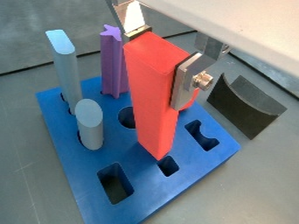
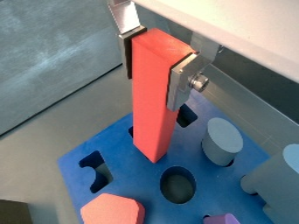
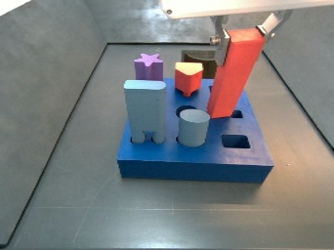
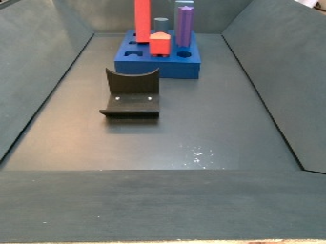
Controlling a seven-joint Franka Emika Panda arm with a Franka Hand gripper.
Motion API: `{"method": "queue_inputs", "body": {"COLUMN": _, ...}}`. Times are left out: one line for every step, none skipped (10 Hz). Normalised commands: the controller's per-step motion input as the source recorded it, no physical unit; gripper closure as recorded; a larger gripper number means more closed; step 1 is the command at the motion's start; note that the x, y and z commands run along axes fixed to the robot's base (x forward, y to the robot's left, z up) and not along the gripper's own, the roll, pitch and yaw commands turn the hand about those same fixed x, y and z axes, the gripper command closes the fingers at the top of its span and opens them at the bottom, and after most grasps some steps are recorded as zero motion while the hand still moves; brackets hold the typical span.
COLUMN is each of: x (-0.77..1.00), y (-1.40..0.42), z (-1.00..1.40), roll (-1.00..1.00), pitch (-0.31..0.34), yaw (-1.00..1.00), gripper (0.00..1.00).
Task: Pick up the rectangle object. Move up. Place the rectangle object on the fixture. Regrasp the rectangle object. Move to above the board. Insert the rectangle object.
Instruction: Insert the rectangle object.
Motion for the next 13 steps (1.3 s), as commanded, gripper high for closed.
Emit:
{"method": "queue_inputs", "body": {"x": 0.0, "y": 0.0, "z": -0.09, "roll": -0.09, "pitch": 0.0, "yaw": -0.03, "gripper": 1.0}}
{"method": "queue_inputs", "body": {"x": -0.1, "y": 0.0, "z": -0.12, "roll": -0.17, "pitch": 0.0, "yaw": 0.0, "gripper": 1.0}}
{"method": "queue_inputs", "body": {"x": 0.0, "y": 0.07, "z": -0.15, "roll": -0.42, "pitch": 0.09, "yaw": 0.0, "gripper": 1.0}}
{"method": "queue_inputs", "body": {"x": 0.0, "y": 0.08, "z": -0.03, "roll": -0.5, "pitch": 0.129, "yaw": 0.0, "gripper": 1.0}}
{"method": "queue_inputs", "body": {"x": 0.0, "y": 0.09, "z": -0.05, "roll": -0.5, "pitch": 0.129, "yaw": 0.0, "gripper": 1.0}}
{"method": "queue_inputs", "body": {"x": 0.03, "y": 0.11, "z": -0.09, "roll": -0.5, "pitch": 0.123, "yaw": 0.0, "gripper": 1.0}}
{"method": "queue_inputs", "body": {"x": 0.07, "y": 0.2, "z": -0.11, "roll": -0.5, "pitch": 0.129, "yaw": 0.01, "gripper": 1.0}}
{"method": "queue_inputs", "body": {"x": 0.06, "y": 0.23, "z": -0.13, "roll": -0.5, "pitch": 0.13, "yaw": 0.0, "gripper": 1.0}}
{"method": "queue_inputs", "body": {"x": 0.05, "y": 0.24, "z": -0.13, "roll": -0.5, "pitch": 0.119, "yaw": 0.0, "gripper": 1.0}}
{"method": "queue_inputs", "body": {"x": 0.08, "y": 0.3, "z": -0.19, "roll": -0.49, "pitch": 0.11, "yaw": 0.0, "gripper": 1.0}}
{"method": "queue_inputs", "body": {"x": 0.0, "y": 0.01, "z": -0.02, "roll": 0.0, "pitch": -0.003, "yaw": 0.0, "gripper": 1.0}}
{"method": "queue_inputs", "body": {"x": 0.0, "y": 0.0, "z": 0.0, "roll": -0.01, "pitch": 0.0, "yaw": 0.0, "gripper": 1.0}}
{"method": "queue_inputs", "body": {"x": 0.0, "y": 0.0, "z": -0.03, "roll": 0.0, "pitch": 0.0, "yaw": 0.0, "gripper": 1.0}}
